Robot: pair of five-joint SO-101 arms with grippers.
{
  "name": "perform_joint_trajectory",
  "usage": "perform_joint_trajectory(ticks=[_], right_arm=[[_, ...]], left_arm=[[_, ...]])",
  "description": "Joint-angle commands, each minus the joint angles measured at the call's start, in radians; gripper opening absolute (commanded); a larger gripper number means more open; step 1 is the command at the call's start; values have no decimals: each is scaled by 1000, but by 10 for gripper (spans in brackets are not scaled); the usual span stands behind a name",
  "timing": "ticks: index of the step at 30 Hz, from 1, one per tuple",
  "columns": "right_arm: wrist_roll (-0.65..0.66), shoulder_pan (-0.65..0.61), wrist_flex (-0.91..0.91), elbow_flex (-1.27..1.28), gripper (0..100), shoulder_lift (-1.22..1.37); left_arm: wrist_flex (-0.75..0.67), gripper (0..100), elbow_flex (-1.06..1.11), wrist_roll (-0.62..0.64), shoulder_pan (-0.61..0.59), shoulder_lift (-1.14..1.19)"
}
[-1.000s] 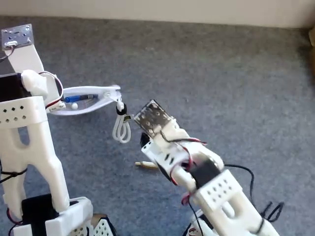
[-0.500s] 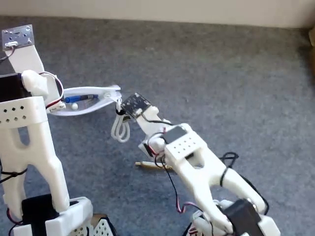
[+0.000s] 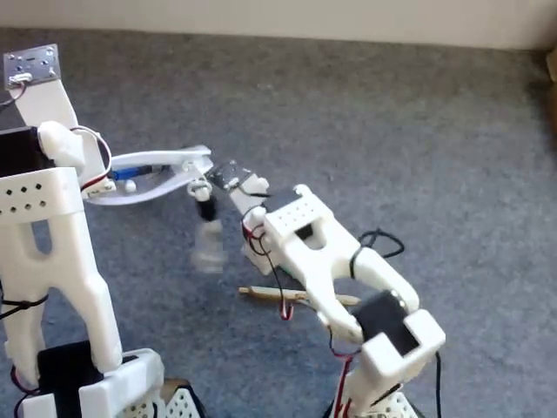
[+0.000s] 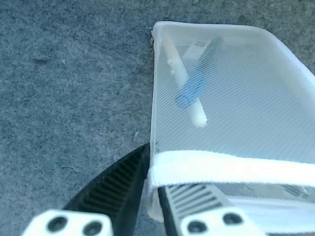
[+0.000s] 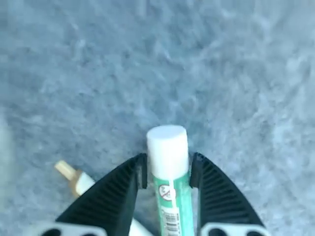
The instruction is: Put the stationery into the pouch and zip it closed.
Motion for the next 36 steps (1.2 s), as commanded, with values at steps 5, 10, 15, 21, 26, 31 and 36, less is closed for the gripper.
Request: perform_joint_trajectory(ticks=[5, 10, 15, 21, 26, 31, 36], right_arm=[[29, 28, 50, -93, 125, 41], [69, 27, 77, -96, 34, 39], [69, 30, 133, -97, 4, 38], [68, 35, 186, -81, 4, -110], [71, 74, 182, 38, 4, -308], [72, 77, 182, 102, 4, -446], [66, 77, 182, 116, 4, -561]], left_arm=[[-17, 4, 4, 8, -10, -1], [-17, 4, 4, 8, -10, -1], [-17, 4, 4, 8, -10, -1], [-17, 4, 4, 8, -10, -1], [-17, 4, 4, 8, -10, -1], [-17, 4, 4, 8, -10, -1], [-17, 4, 4, 8, -10, -2]])
